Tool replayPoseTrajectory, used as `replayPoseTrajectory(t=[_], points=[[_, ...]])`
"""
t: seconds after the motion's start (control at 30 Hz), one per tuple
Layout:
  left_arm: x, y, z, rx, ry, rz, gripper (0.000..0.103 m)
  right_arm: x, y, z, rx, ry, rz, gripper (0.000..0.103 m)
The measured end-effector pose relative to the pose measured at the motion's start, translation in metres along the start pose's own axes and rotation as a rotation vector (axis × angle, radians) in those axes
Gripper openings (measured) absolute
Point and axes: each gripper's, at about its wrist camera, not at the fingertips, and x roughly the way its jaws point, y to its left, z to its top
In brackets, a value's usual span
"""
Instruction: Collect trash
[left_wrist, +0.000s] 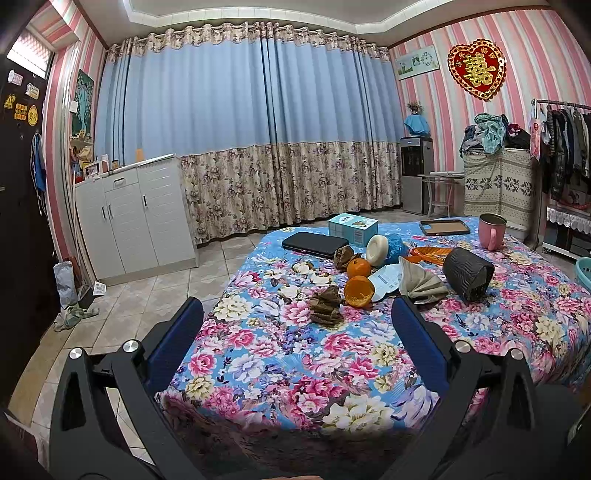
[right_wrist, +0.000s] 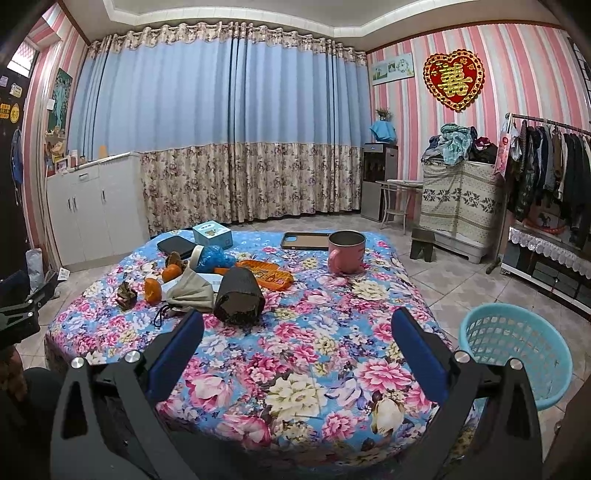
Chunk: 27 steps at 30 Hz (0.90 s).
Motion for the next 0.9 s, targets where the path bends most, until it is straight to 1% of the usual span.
replayPoseTrajectory(t=[0.9], points=[[-0.0003,-0.0007,0.0000,0.001,0.000,0.000,0.099,-0.0007,0.0017,0.0008,-0.003,-0.005,0.006,0.099]])
